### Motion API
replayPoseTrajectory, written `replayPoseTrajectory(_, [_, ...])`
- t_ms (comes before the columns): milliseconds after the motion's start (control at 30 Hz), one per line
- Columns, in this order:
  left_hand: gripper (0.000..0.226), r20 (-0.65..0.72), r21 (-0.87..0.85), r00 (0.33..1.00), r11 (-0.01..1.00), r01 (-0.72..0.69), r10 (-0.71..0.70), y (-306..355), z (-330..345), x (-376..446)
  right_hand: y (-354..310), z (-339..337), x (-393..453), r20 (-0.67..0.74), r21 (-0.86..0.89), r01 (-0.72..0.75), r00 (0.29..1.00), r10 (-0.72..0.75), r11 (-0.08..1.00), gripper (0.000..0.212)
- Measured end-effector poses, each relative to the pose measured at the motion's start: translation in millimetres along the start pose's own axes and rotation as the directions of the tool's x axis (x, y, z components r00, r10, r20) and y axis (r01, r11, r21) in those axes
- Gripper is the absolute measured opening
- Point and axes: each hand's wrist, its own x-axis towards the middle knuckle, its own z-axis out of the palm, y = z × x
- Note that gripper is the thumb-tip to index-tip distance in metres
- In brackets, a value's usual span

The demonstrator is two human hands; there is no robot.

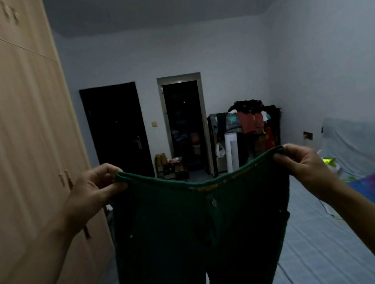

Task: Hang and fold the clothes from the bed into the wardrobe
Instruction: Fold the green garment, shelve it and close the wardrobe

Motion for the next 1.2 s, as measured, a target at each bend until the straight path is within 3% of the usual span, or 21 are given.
replayPoseTrajectory(167, [0.016,0.076,-0.22,0.983,0.959,0.181,-0.168,-19.9,-1.7,-27.7,10.5,-5.3,-13.2,0.147,0.078,-0.158,0.978,0.146,0.984,0.017])
replayPoseTrajectory(400, [0.016,0.068,-0.441,0.949,0.843,0.306,-0.309,-29.0,9.2,-45.3,11.6,-3.2,-27.8,0.171,0.025,-0.133,0.977,0.127,0.991,0.02])
replayPoseTrajectory(533, [0.023,0.159,-0.445,0.929,0.816,0.369,-0.334,-34.2,5.9,-56.8,20.4,-7.3,-34.8,0.18,0.063,-0.199,0.966,0.185,0.978,0.023])
replayPoseTrajectory(633, [0.013,0.28,-0.423,0.889,0.784,0.454,-0.363,-41.9,3.4,-61.2,32.0,-4.9,-36.0,0.199,0.08,-0.332,0.929,0.312,0.94,0.023])
replayPoseTrajectory(667, [0.009,0.263,-0.388,0.875,0.786,0.481,-0.406,-47.1,7.2,-57.2,37.6,1.3,-31.4,0.173,0.051,-0.377,0.915,0.364,0.925,0.022])
replayPoseTrajectory(700, [0.008,0.174,-0.326,0.86,0.796,0.511,-0.48,-53.7,14.3,-49.3,44.2,10.7,-23.5,0.109,0.004,-0.413,0.906,0.41,0.911,0.02])
replayPoseTrajectory(767, [0.014,-0.145,-0.167,0.768,0.781,0.602,-0.624,-68.7,34.7,-23.7,59.1,35.5,3.8,-0.095,-0.121,-0.466,0.885,0.457,0.877,0.017])
replayPoseTrajectory(833, [0.021,-0.415,-0.122,0.629,0.725,0.678,-0.658,-72.4,59.4,-0.8,63.5,67.0,28.1,-0.306,-0.219,-0.531,0.834,0.46,0.818,0.019])
replayPoseTrajectory(867, [0.021,-0.489,-0.115,0.598,0.726,0.678,-0.635,-72.9,70.0,7.0,64.4,80.9,34.8,-0.392,-0.196,-0.555,0.8,0.455,0.808,0.019])
replayPoseTrajectory(933, [0.014,-0.534,-0.091,0.632,0.781,0.618,-0.562,-67.8,91.3,11.3,65.6,106.3,38.5,-0.445,-0.073,-0.538,0.771,0.455,0.84,0.017])
replayPoseTrajectory(1067, [0.013,-0.488,0.023,0.774,0.88,0.474,-0.404,-46.2,130.8,-5.8,58.0,147.9,16.8,-0.275,0.013,-0.431,0.866,0.417,0.902,0.017])
replayPoseTrajectory(1200, [0.013,-0.417,-0.029,0.811,0.897,0.44,-0.411,-27.1,154.0,-11.1,32.7,180.4,-5.1,-0.132,0.093,-0.34,0.927,0.35,0.936,0.011])
